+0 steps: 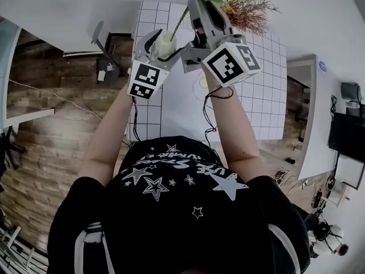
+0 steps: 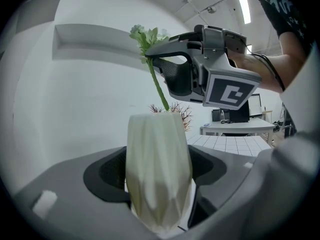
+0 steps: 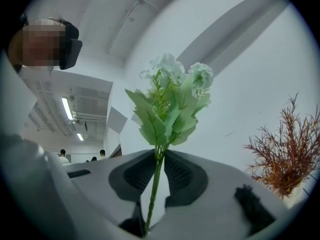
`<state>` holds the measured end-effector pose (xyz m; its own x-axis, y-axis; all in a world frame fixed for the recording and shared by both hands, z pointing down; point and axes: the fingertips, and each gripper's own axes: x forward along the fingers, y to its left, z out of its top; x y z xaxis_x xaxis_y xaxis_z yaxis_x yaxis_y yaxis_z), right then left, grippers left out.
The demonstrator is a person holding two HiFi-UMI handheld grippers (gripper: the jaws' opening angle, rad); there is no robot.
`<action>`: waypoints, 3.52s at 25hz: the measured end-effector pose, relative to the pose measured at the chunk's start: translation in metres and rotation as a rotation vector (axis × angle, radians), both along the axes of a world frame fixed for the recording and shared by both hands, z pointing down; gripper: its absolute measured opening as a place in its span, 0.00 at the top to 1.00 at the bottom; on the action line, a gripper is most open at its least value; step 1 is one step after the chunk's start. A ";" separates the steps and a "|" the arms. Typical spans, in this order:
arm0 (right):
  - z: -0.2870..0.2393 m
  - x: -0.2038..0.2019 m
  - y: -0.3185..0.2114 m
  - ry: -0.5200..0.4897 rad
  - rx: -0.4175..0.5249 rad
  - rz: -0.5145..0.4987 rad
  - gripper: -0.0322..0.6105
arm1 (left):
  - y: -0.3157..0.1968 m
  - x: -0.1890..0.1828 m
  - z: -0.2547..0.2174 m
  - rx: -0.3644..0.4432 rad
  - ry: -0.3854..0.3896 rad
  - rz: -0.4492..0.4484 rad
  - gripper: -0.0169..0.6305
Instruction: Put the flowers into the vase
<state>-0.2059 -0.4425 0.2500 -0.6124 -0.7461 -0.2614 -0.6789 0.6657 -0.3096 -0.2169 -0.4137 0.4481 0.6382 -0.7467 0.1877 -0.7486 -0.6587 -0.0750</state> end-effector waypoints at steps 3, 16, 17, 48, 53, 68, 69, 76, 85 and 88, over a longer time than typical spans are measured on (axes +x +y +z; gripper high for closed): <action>0.005 -0.005 0.001 0.016 0.006 -0.001 0.86 | 0.002 -0.001 0.000 -0.002 0.005 0.001 0.42; 0.092 -0.043 0.040 0.429 -0.104 -0.225 0.85 | -0.001 -0.002 0.001 -0.016 0.030 0.004 0.42; 0.096 -0.044 0.045 0.469 -0.108 -0.243 0.85 | -0.001 -0.002 0.001 -0.017 0.032 0.004 0.42; 0.117 -0.004 0.105 0.480 -0.225 -0.278 0.69 | -0.001 -0.002 0.001 -0.043 0.068 -0.016 0.42; 0.124 0.010 0.116 0.470 -0.248 -0.270 0.69 | -0.001 -0.001 0.003 -0.045 0.045 -0.014 0.41; 0.131 0.033 0.124 0.446 -0.288 -0.235 0.69 | 0.001 -0.003 0.003 -0.051 0.033 -0.041 0.41; 0.131 0.033 0.125 0.446 -0.287 -0.236 0.69 | 0.001 -0.004 0.003 -0.051 0.033 -0.041 0.41; 0.133 0.033 0.126 0.435 -0.291 -0.247 0.69 | 0.003 -0.009 0.006 -0.066 0.045 -0.062 0.34; 0.138 0.033 0.127 0.438 -0.307 -0.259 0.69 | 0.013 -0.007 0.014 -0.093 0.039 -0.052 0.27; 0.140 0.037 0.128 0.436 -0.315 -0.261 0.69 | 0.019 -0.014 0.016 -0.107 0.049 -0.078 0.27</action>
